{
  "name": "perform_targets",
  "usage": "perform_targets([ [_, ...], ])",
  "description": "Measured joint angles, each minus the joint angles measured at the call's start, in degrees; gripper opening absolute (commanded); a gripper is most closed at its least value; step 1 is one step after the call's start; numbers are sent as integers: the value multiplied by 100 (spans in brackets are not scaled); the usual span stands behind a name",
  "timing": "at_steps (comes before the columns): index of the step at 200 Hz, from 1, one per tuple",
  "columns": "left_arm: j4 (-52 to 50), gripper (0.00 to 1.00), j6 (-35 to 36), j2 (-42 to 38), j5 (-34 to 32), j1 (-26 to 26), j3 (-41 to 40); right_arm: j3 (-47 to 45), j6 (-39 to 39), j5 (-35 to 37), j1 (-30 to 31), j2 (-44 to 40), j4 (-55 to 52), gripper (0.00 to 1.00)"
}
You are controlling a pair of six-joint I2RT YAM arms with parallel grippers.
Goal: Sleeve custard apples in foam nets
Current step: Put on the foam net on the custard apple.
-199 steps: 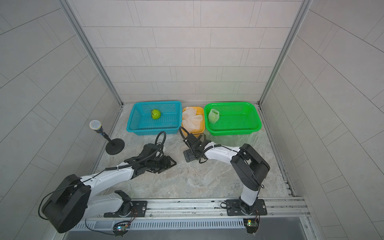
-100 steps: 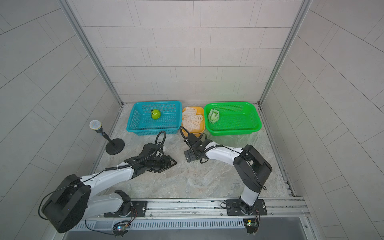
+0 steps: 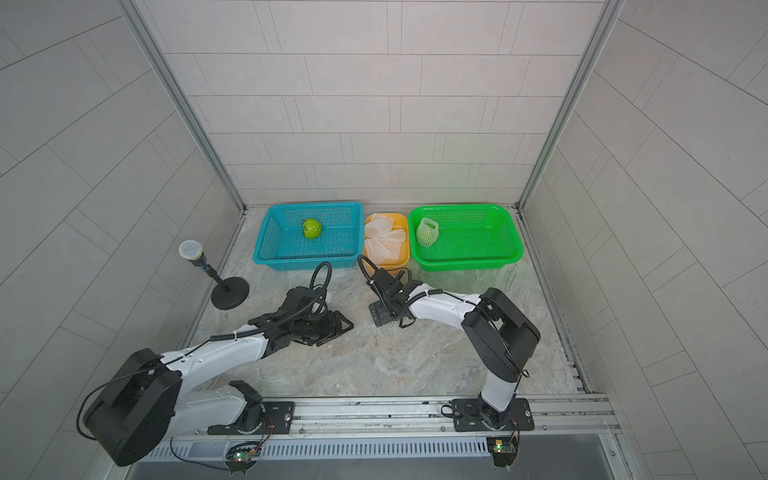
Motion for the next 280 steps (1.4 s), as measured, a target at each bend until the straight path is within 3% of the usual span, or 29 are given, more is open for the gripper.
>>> perform_targets([
  [69, -4, 61, 4, 0, 0, 0, 0, 0, -26, 68, 26, 155, 205, 82],
  [166, -4, 61, 15, 59, 0, 0, 0, 0, -31, 118, 26, 302, 470, 85],
  [253, -2, 61, 9, 59, 4, 2, 0, -2, -105, 129, 26, 160, 9, 100],
  [280, 0, 61, 0, 59, 13, 2, 0, 20, -153, 120, 26, -96, -164, 100],
])
